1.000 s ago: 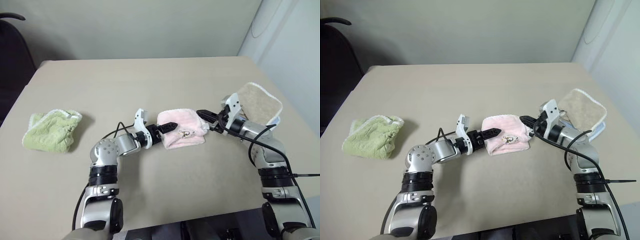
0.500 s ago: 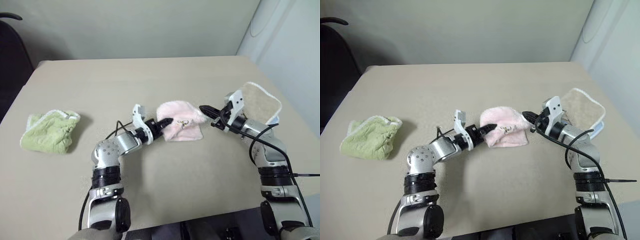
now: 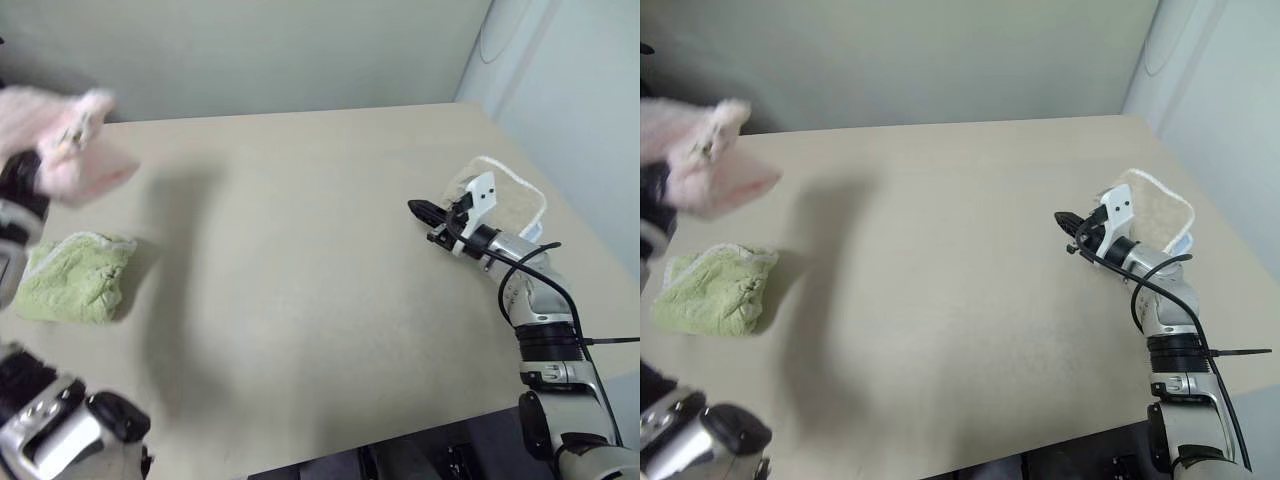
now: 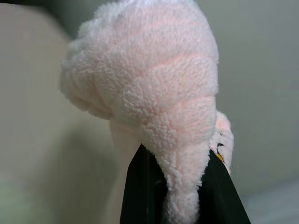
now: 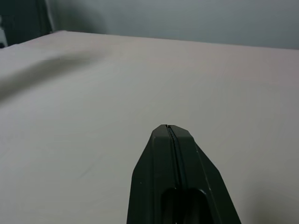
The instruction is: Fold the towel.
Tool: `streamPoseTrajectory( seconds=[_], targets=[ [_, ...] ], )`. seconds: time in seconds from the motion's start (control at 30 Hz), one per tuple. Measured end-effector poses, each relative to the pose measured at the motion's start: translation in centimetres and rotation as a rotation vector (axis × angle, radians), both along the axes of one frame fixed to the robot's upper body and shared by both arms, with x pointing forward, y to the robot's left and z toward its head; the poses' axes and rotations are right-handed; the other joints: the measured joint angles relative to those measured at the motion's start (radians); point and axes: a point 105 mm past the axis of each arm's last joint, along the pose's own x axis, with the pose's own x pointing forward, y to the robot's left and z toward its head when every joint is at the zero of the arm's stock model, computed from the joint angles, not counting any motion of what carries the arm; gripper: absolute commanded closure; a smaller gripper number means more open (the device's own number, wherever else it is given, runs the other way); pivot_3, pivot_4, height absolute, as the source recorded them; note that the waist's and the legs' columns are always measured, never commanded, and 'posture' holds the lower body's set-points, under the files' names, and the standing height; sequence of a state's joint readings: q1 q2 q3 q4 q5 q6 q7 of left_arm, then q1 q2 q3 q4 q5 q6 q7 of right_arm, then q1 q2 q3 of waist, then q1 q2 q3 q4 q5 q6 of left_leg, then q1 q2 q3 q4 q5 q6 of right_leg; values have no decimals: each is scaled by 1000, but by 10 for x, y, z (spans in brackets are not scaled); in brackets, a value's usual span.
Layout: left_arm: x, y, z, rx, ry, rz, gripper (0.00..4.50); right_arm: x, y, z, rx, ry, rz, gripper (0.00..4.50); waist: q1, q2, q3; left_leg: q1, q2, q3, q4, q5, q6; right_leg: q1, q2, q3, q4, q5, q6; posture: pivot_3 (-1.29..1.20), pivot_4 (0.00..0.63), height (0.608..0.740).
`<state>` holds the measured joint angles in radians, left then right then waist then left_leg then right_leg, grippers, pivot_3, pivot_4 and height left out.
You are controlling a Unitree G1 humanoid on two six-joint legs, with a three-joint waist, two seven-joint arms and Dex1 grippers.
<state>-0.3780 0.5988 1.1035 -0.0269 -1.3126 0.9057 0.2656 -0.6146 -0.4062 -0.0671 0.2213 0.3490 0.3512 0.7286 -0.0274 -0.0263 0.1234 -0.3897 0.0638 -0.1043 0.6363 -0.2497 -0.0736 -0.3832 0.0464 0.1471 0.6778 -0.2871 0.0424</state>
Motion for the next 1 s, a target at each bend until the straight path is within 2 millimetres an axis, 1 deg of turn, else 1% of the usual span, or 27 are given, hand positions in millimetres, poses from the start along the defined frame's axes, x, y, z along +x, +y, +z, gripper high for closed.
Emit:
streamPoseTrajectory(
  seconds=[0.07,0.13,0.17,0.2,0.23,0.27,0.37,0.4,0.47,0.57,0.63,0.77,0.87,0.93,1.0],
  targets=[
    [-22,3,-34,-32,81,29,4494,0,-1,-2,-1,7,2,4500,2,0,0,0,0,0,1,0,0,1,0,0,1,0,0,0,150,740],
    [-38,0,-68,-71,167,30,4494,0,1,-3,-1,10,12,4500,7,-1,0,1,0,-2,2,0,0,0,0,3,1,1,-1,0,150,740],
    [-44,-3,-84,-89,206,25,4177,0,2,-3,-2,11,20,4500,9,-1,0,4,0,-2,2,-1,2,1,0,5,1,1,-1,0,150,740],
    [-48,-4,-93,-106,225,22,3816,0,3,-3,-3,10,25,4500,13,-2,1,6,1,-3,2,-3,5,2,1,6,1,1,-2,0,150,740],
    [-50,-5,-98,-116,225,22,3549,1,5,-1,-5,7,33,4500,17,-4,1,6,1,-4,2,-3,6,2,2,6,2,2,-3,0,150,740],
    [-52,-5,-99,-122,215,21,3111,1,6,0,-5,4,38,4500,19,-4,0,7,1,-4,2,-3,6,3,2,6,2,2,-4,0,150,740],
    [-57,-4,-99,-142,177,31,2083,3,9,3,-6,-3,51,4500,21,-5,0,7,1,-2,2,-1,3,6,2,8,3,3,-4,0,150,740],
    [-59,-3,-99,-147,165,35,1758,3,9,3,-5,-3,53,4500,20,-5,0,7,1,-1,2,0,0,7,2,8,2,3,-4,0,150,740],
    [-61,-2,-97,-146,136,32,965,4,11,2,-3,2,57,4500,20,-5,0,7,1,0,1,0,-1,6,2,10,2,2,-4,0,150,740],
    [-67,-1,-92,-122,96,23,18,3,15,0,-1,6,67,4500,16,-5,0,7,1,2,-1,0,-1,4,3,14,2,2,-3,0,150,740],
    [-72,-2,-88,-81,88,2,18,3,17,-1,1,7,72,4500,12,-5,0,7,1,3,-2,0,-1,4,3,15,1,2,-3,0,150,740],
    [-90,-16,-77,22,18,-102,18,2,21,-4,13,16,82,4500,6,-5,0,7,1,4,-3,0,0,3,2,17,1,1,-2,0,150,740],
    [-117,-22,-86,50,24,-114,18,1,23,-5,15,20,88,4500,-4,-5,0,7,1,7,-4,-1,0,2,2,19,1,0,-2,0,150,740],
    [-139,-20,-99,30,37,-72,18,1,23,-5,15,20,92,4500,-8,-6,0,7,1,8,-5,-1,1,1,2,19,2,-1,-3,0,150,740],
    [-158,-15,-103,38,43,-22,18,1,27,-3,19,20,110,4500,-8,-6,-1,7,3,7,-5,-3,3,1,3,19,3,-2,-3,0,150,740]
  ],
)
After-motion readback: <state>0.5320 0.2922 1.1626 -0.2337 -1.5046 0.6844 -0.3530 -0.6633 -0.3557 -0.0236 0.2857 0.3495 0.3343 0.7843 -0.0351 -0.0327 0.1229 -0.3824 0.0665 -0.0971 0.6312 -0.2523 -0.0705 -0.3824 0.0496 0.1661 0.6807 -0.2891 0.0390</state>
